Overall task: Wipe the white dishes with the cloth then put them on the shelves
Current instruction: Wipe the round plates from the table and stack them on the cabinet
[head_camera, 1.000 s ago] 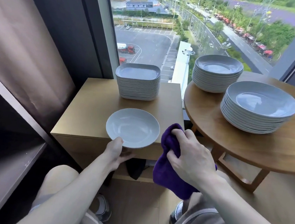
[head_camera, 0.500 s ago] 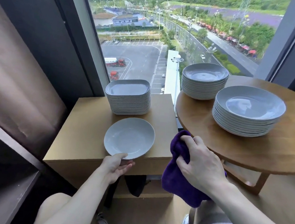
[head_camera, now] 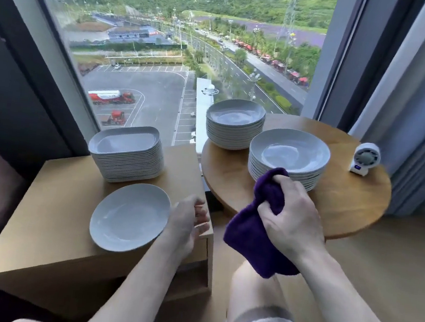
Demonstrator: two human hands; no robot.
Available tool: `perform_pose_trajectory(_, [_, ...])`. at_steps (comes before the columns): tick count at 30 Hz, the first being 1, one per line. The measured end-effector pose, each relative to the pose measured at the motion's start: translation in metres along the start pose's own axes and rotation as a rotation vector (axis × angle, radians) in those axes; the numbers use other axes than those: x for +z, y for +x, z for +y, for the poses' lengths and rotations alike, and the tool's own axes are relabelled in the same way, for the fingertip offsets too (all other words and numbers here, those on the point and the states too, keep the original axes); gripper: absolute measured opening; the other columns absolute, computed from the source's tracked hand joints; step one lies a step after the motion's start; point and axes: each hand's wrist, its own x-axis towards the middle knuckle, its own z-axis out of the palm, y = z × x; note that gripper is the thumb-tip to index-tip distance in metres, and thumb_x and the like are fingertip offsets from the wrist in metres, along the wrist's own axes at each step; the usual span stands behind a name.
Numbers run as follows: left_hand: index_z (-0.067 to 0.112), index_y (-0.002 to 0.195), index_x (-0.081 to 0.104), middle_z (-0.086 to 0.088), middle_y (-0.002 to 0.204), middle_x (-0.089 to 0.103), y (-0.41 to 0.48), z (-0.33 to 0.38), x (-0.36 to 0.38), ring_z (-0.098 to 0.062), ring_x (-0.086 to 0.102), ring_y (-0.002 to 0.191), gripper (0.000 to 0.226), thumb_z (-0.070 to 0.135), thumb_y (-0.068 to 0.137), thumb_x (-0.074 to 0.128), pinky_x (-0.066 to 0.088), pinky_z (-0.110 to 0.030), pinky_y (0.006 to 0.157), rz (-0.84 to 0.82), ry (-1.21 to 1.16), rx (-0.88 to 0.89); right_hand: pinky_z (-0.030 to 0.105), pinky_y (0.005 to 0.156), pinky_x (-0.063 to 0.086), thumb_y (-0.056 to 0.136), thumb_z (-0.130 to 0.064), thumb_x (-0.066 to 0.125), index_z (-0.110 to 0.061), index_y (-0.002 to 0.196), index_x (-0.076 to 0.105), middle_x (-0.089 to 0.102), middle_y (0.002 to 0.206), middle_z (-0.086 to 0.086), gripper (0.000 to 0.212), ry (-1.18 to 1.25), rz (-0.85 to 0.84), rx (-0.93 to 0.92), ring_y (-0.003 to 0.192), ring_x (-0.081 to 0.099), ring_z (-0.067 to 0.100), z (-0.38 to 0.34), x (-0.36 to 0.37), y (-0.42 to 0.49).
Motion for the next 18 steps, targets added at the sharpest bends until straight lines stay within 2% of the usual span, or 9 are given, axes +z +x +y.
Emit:
perform_pose_trajectory(2, [0.01, 0.086, 0.06, 0.001, 0.056, 0.052, 0.007, 0.011, 0.04, -0.013, 0.054, 0.047, 0.014, 0.013, 0.098, 0.054, 0.047, -0.024, 0.046, -0.033, 0.072, 0.016, 0.032, 0.08, 0.048, 0.079, -0.042, 0.055, -0.044, 0.121, 0.05, 0.053, 0.11, -0.014, 0.043, 0.036, 0.064, 0.028, 0.095, 0.055, 0.012, 0.019, -0.015, -0.001])
perform_pose_trajectory(4, [0.008, 0.085, 0.061, -0.002, 0.058, 0.054, 0.015, 0.017, 0.075, -0.014, 0.058, 0.045, 0.015, 0.011, 0.099, 0.054, 0.049, -0.022, 0.044, -0.058, 0.141, 0.023, 0.019, 0.076, 0.041, 0.077, -0.042, 0.055, -0.045, 0.119, 0.051, 0.054, 0.108, -0.016, 0.042, 0.068, 0.138, 0.05, 0.092, 0.049, 0.002, 0.036, -0.023, -0.002])
perform_pose_trajectory(5, [0.008, 0.085, 0.061, -0.003, 0.059, 0.054, 0.021, 0.018, 0.091, -0.015, 0.059, 0.046, 0.015, 0.012, 0.098, 0.055, 0.05, -0.022, 0.045, -0.074, 0.178, 0.031, 0.018, 0.075, 0.039, 0.077, -0.042, 0.056, -0.044, 0.118, 0.051, 0.055, 0.107, -0.016, 0.042, 0.085, 0.166, 0.062, 0.091, 0.047, 0.0, 0.043, -0.025, -0.001])
perform_pose_trajectory(8, [0.008, 0.087, 0.063, -0.003, 0.063, 0.058, 0.039, 0.015, 0.13, -0.017, 0.064, 0.053, 0.018, 0.022, 0.097, 0.06, 0.052, -0.023, 0.045, -0.101, 0.281, 0.045, 0.026, 0.081, 0.039, 0.081, -0.036, 0.062, -0.042, 0.119, 0.053, 0.056, 0.109, -0.014, 0.04, 0.111, 0.181, 0.103, 0.096, 0.048, 0.003, 0.058, -0.025, 0.007])
perform_pose_trajectory(11, [0.005, 0.088, 0.065, -0.004, 0.068, 0.066, 0.056, 0.012, 0.159, -0.017, 0.067, 0.051, 0.034, 0.038, 0.095, 0.07, 0.053, -0.024, 0.044, -0.088, 0.33, 0.032, 0.026, 0.082, 0.039, 0.084, -0.031, 0.065, -0.039, 0.123, 0.054, 0.055, 0.112, -0.014, 0.041, 0.128, 0.192, 0.151, 0.097, 0.049, 0.003, 0.064, -0.025, 0.015])
perform_pose_trajectory(13, [0.002, 0.095, 0.068, -0.008, 0.075, 0.071, 0.065, 0.011, 0.173, -0.02, 0.069, 0.054, 0.045, 0.047, 0.091, 0.075, 0.054, -0.026, 0.045, -0.073, 0.322, 0.034, 0.027, 0.082, 0.041, 0.085, -0.032, 0.066, -0.04, 0.123, 0.053, 0.054, 0.112, -0.014, 0.041, 0.143, 0.215, 0.155, 0.093, 0.047, 0.0, 0.066, -0.025, 0.018])
perform_pose_trajectory(15, [0.0, 0.104, 0.069, -0.011, 0.081, 0.072, 0.07, 0.008, 0.183, -0.023, 0.069, 0.057, 0.047, 0.044, 0.09, 0.077, 0.054, -0.026, 0.043, -0.031, 0.32, 0.059, 0.027, 0.081, 0.042, 0.082, -0.038, 0.062, -0.043, 0.122, 0.051, 0.054, 0.111, -0.015, 0.041, 0.156, 0.227, 0.147, 0.09, 0.045, -0.001, 0.066, -0.025, 0.018])
perform_pose_trajectory(18, [0.003, 0.098, 0.068, -0.008, 0.072, 0.067, 0.074, 0.007, 0.187, -0.018, 0.061, 0.047, 0.025, 0.027, 0.091, 0.07, 0.046, -0.021, 0.038, 0.031, 0.315, 0.076, 0.025, 0.079, 0.042, 0.079, -0.044, 0.057, -0.047, 0.12, 0.049, 0.053, 0.111, -0.018, 0.042, 0.158, 0.228, 0.132, 0.088, 0.044, -0.002, 0.064, -0.025, 0.019])
